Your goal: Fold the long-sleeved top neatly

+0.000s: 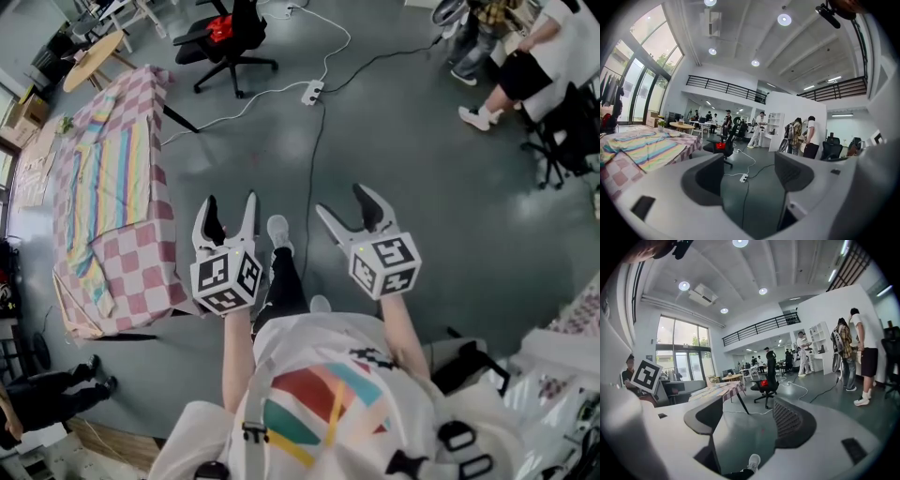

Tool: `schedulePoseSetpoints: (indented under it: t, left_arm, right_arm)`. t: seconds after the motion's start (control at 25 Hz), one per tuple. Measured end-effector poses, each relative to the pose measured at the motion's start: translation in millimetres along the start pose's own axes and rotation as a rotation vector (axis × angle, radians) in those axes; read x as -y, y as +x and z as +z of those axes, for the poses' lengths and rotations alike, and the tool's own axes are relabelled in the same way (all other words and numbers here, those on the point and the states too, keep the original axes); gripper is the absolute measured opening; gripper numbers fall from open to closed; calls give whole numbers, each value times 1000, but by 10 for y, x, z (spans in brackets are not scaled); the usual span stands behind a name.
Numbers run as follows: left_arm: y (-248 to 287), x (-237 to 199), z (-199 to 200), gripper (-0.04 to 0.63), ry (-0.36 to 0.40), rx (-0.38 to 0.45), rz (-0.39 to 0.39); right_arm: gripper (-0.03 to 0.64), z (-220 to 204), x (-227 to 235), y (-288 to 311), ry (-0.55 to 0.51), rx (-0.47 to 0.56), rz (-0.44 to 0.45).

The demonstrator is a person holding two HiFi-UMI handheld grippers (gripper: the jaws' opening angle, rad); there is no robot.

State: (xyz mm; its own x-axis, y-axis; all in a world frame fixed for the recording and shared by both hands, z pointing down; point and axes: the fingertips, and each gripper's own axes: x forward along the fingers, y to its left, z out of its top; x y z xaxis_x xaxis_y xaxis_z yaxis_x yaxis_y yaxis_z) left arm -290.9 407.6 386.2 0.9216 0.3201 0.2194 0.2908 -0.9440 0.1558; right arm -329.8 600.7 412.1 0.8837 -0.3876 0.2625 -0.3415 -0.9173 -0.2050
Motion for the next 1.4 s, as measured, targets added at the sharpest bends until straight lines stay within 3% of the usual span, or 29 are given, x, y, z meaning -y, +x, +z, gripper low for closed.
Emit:
schedulePoseSetpoints:
  t: [0.32,0.72,1.04,1.24,1.4]
  left_arm:
    - [944,-242,108,314,13,-7,-57]
    - [2293,-1299,574,314,-31,-2,14]
    - [2734,-2736,892,314,-102,23,254]
    - [2678,-3521,1183,314,-121,88,400]
    - [2448,-3922,1165,314,-168,110,511]
  right_arm:
    - [336,115,393,739,14,9,-39]
    - [336,753,571,2538,-50,-49,-3]
    - [336,1226,-48,4314,-157,-132,231]
    - [336,1421,-646,5105,-216,-149,384]
    - [336,1416,-1293,5516,-289,-162,538]
